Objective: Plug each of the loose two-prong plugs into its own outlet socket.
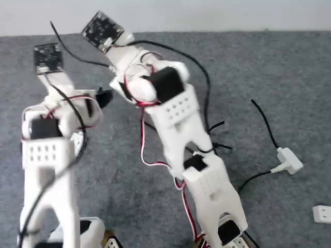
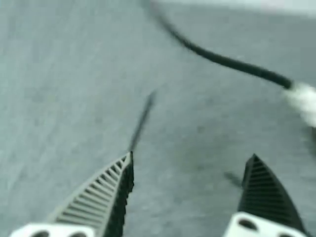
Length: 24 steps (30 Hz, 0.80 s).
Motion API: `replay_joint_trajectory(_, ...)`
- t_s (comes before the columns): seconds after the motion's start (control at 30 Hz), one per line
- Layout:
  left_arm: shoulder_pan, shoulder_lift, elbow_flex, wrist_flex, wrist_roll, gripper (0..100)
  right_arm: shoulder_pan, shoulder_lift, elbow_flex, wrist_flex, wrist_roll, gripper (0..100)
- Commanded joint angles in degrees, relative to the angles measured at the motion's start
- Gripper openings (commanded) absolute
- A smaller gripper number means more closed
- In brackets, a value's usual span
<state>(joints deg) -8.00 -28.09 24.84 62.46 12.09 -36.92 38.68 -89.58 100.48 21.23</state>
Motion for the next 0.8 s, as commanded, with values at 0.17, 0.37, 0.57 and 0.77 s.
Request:
replay_joint_trajectory(0.17,9.5,-21.0,-3.0,1.7,-7.2,35,1.5,-18.2,0.4,-13.0,3.4,0.8)
replay_joint_trajectory(0.37,11.5,-26.5,-3.0,1.4,-8.3,35,2.0,-22.6,0.4,-24.2,4.0,0.8)
replay_joint_trajectory(0.57,22.6,-38.4,-3.1,-3.3,-10.4,35,1.9,-24.6,0.4,-28.4,4.0,0.8)
replay_joint_trajectory(0.77,30.2,-46.1,-0.7,-6.9,-17.4,35,-4.5,-28.0,0.6,-26.7,4.0,0.8)
